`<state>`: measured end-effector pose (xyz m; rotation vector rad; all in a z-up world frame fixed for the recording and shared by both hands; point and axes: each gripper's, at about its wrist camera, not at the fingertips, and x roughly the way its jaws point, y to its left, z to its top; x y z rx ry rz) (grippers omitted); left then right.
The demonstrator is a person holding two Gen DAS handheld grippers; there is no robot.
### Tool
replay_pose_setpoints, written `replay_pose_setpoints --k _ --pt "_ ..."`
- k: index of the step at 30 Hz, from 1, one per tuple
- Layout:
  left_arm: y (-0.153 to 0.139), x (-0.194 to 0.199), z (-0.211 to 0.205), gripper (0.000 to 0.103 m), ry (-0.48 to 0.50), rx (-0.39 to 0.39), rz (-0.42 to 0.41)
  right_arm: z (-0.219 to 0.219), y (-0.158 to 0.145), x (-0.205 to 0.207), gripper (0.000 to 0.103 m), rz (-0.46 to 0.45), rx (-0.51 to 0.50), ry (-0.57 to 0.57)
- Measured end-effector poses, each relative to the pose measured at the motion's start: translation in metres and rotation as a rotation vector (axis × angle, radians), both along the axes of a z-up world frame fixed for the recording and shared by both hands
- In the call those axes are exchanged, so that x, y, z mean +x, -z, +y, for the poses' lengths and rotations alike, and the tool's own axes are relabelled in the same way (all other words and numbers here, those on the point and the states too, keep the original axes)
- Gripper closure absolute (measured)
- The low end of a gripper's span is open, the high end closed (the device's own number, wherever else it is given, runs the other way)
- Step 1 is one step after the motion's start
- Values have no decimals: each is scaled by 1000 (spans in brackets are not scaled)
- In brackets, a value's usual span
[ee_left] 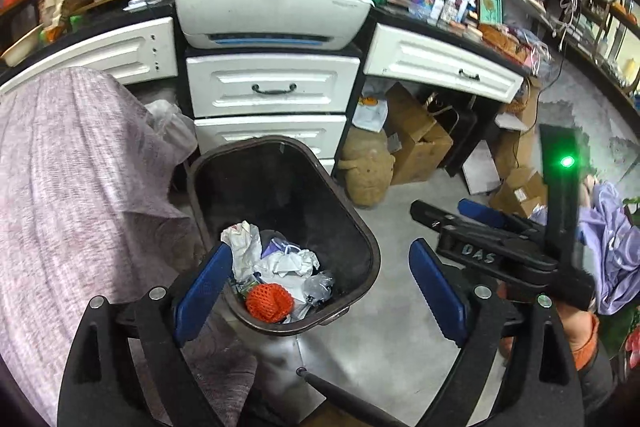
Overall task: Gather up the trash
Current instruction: 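Bring both tools back over the table, then grasp the white crumpled paper with the left tool while the right grasps the yellow foam net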
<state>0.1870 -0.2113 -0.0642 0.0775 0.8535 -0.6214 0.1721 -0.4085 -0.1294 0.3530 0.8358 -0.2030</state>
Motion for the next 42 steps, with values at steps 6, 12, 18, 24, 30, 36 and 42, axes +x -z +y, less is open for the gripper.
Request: replay_pose_setpoints --k 6,12,18,24,30,36,42 --pt "-25 -15 22 12 -28 0 -100 30 -17 9 22 -27 -17 -79" --pt "-35 -18 63 11 -103 13 -141 70 -37 21 22 -56 -33 -184" --pt "-36 -8 114 11 -214 29 -124 115 -56 33 22 -84 -30 -308" --pt "-39 7 169 11 -342 83 -143 156 -75 47 21 -110 -34 -416" --pt "-40 48 232 11 -550 125 -133 194 -92 58 21 -132 -52 -504" --pt "-26 105 284 24 -713 101 -40 219 -98 65 20 -132 -65 -560" --pt "-12 145 308 37 -767 81 36 235 -93 72 20 -102 -87 -599"
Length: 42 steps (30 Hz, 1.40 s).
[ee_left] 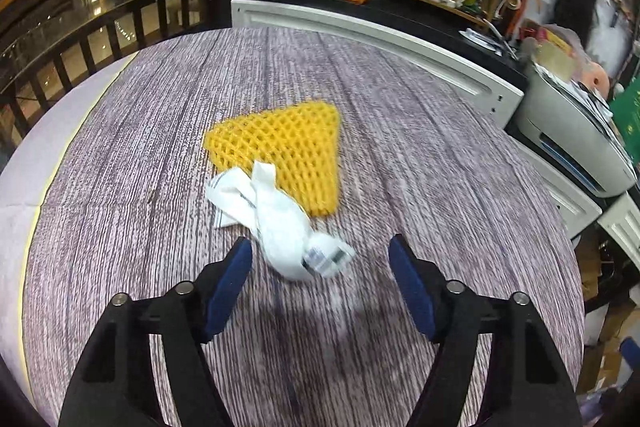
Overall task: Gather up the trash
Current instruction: 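Grasp the white crumpled paper with the left tool while the right grasps the yellow foam net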
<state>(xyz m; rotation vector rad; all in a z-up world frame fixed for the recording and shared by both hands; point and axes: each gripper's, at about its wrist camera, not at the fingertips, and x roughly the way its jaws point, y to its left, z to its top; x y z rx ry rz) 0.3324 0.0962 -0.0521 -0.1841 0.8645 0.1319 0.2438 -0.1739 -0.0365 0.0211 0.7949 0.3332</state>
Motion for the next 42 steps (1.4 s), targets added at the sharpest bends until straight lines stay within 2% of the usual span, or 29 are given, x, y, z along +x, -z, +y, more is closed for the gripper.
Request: replay_pose_setpoints --k 5,11,16,21,27,30,32,33,35,37,38,39,40,42 --pt "0 0 8 61 -5 -1 -9 16 0 12 20 14 -14 -34" --pt "-13 -32 31 66 -25 -52 -65 58 -11 34 20 16 40 -134" --pt "-23 -63 49 66 -27 -105 -95 118 -9 75 20 109 132 -236" --pt "-24 -93 68 66 -54 -104 -105 186 2 110 20 156 83 -284" --pt "-24 -116 79 66 -95 -95 -143 245 19 143 21 199 19 -283" --pt "-24 -120 79 66 -89 -87 -159 269 28 155 32 199 -46 -288" --pt "-23 -120 78 66 -82 -91 -167 279 30 159 35 174 -78 -284" --pt "-23 -120 78 66 -79 -88 -169 284 31 160 39 169 -93 -287" --pt "-23 -121 78 66 -73 -96 -175 286 31 163 52 161 -100 -281" --pt "-23 -123 78 66 -65 -96 -176 289 30 161 75 159 -97 -298" --pt "-23 -123 77 66 -63 -97 -176 290 27 158 79 138 -115 -298" --pt "-22 -123 77 66 -62 -99 -177 292 25 155 88 115 -134 -300" --pt "-22 -124 76 66 -61 -99 -178 293 23 150 94 93 -155 -303" --pt "-23 -124 75 66 -58 -99 -180 289 17 142 94 74 -144 -309"
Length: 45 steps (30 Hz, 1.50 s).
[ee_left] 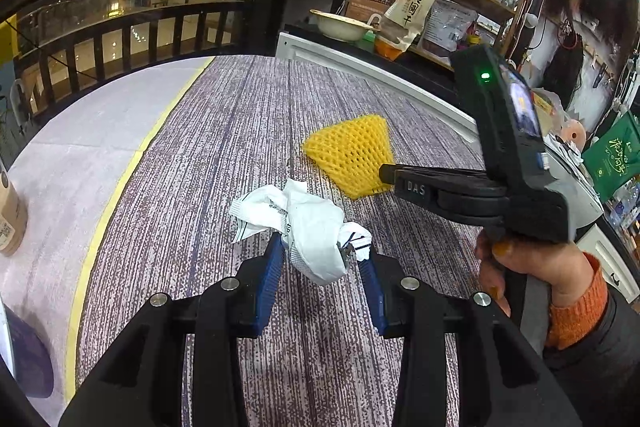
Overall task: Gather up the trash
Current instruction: 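Grasp the white crumpled paper with the left tool while the right grasps the yellow foam net, then carry the yellow net over the bin and open the right tool while the left carries the paper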
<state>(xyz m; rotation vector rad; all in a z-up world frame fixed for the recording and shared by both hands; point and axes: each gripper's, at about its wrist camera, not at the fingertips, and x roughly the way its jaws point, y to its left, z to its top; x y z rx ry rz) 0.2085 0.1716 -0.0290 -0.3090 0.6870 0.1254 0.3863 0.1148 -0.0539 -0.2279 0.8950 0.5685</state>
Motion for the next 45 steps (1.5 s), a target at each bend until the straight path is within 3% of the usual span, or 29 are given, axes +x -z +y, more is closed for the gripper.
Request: replay_pose_setpoints --k 10,20,29,45 --pt "-13 -9 -22 66 36 23 -22 -64 -34 -52 94 -49 87 11" --pt "-24 -25 -77 66 120 39 -44 -173 -49 -108 94 -94 150 94" --pt "-21 -32 -137 66 228 32 -42 -266 -42 -145 94 -93 203 225" --pt "-19 -38 -215 66 383 50 -46 -392 -6 -181 94 -77 206 478"
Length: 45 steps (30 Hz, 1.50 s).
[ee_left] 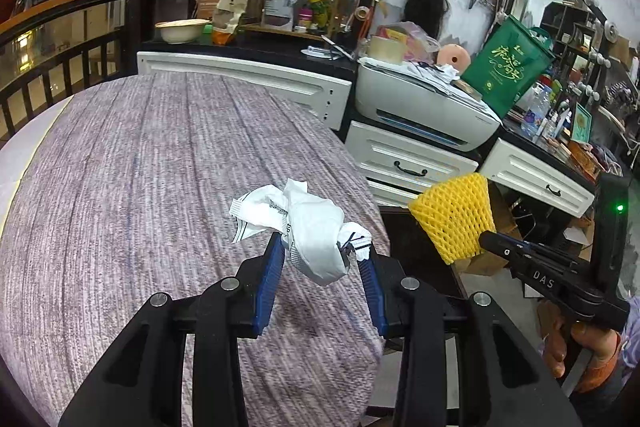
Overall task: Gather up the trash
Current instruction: 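Carry the yellow net over the bin and open the right tool while the left carries the paper, then move the white paper over the bin and open the left tool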
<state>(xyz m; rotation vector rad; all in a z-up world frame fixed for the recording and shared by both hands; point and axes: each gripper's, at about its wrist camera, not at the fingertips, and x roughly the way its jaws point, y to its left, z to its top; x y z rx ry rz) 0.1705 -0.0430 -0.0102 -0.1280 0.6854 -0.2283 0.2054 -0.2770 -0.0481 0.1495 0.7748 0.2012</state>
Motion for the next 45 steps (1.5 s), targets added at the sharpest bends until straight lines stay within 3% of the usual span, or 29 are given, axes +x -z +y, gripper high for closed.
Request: replay_pose_setpoints --k 14,15,16,18,19,28,45 --pt "6 8 -53 66 107 30 18 -42 76 22 92 126 -44 137" --pt "6 9 -56 66 113 29 20 -43 83 25 85 140 -68 162" --pt "7 10 -60 66 125 26 23 -44 88 26 68 153 -74 176" --pt "8 9 -69 66 148 31 24 -53 96 24 46 175 -27 207" --pt "9 9 -73 66 161 37 23 -56 98 20 43 170 -7 217" --pt "27 18 -124 66 290 76 55 -97 94 -10 34 150 7 327" --pt "77 50 -193 64 421 195 176 -146 83 -42 34 111 36 453"
